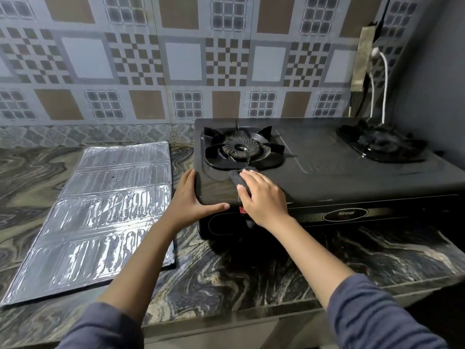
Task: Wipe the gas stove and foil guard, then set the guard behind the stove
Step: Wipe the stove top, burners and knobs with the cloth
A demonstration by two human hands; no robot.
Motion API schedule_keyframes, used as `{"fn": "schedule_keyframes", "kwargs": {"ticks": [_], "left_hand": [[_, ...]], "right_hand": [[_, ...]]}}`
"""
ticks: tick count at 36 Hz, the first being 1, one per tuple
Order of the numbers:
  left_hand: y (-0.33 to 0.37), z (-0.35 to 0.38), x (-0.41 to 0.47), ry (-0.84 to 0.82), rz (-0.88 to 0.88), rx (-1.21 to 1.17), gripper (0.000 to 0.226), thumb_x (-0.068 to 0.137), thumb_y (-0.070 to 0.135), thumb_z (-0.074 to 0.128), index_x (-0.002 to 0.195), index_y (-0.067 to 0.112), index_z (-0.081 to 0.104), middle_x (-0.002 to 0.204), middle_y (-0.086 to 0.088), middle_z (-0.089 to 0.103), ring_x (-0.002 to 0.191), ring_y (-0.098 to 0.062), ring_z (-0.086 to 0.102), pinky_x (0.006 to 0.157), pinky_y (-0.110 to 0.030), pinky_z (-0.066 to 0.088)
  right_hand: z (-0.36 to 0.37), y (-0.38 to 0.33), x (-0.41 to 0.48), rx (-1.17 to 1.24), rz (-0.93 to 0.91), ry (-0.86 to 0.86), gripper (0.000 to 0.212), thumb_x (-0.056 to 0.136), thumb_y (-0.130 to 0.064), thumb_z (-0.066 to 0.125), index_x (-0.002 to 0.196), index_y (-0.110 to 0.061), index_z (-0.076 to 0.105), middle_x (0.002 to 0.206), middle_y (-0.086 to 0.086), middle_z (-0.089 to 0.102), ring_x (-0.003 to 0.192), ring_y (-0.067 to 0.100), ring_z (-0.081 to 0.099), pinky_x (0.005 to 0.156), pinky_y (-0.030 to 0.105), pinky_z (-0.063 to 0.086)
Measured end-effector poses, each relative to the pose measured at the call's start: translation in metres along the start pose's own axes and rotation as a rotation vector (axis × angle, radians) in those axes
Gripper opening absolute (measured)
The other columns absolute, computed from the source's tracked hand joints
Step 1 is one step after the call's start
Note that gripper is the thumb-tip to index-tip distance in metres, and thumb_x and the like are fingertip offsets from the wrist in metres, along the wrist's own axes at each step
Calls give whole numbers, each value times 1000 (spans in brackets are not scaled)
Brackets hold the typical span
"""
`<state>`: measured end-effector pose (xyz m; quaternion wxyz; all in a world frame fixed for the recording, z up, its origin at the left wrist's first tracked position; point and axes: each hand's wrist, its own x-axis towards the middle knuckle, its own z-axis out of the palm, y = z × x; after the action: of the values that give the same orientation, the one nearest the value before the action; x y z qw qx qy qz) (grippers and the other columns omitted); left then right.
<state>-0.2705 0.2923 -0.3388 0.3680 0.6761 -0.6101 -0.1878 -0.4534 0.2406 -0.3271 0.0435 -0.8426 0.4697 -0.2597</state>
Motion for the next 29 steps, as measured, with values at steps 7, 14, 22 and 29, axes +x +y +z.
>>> {"fn": "schedule_keyframes", "kwargs": {"ticks": [7, 14, 22, 29], "left_hand": [[-5, 9, -11, 27, 54, -395, 83, 60, 31, 85, 131, 28, 42, 125, 15, 57, 114, 3, 56, 91, -17, 49], [-9, 25, -31, 90, -22, -597, 85, 72, 16, 77, 144, 24, 30, 141, 4, 48, 127, -5, 49, 102, -23, 45], [-11, 56, -52, 279, -155, -591, 70, 79, 24, 73, 140, 24, 39, 139, 6, 52, 129, -7, 47, 111, -39, 37], [-13, 82, -62, 460, -252, -596, 58, 78, 39, 69, 132, 26, 50, 131, 5, 59, 125, -11, 52, 107, -47, 40]], "right_hand": [[0, -5, 8, 28, -119, -113, 45, 97, -32, 39, 138, -14, 43, 145, 0, 44, 137, 14, 34, 114, 26, 21], [3, -16, 24, 55, -230, -273, 48, 98, -35, 34, 143, -19, 34, 151, -6, 33, 141, 9, 23, 115, 26, 17], [11, -16, 53, 82, -341, -455, 51, 98, -39, 32, 146, -23, 27, 155, -9, 24, 143, 8, 16, 116, 29, 13], [15, -22, 67, 129, -459, -511, 50, 97, -33, 39, 145, -22, 29, 155, -6, 24, 144, 10, 17, 115, 26, 11]]}}
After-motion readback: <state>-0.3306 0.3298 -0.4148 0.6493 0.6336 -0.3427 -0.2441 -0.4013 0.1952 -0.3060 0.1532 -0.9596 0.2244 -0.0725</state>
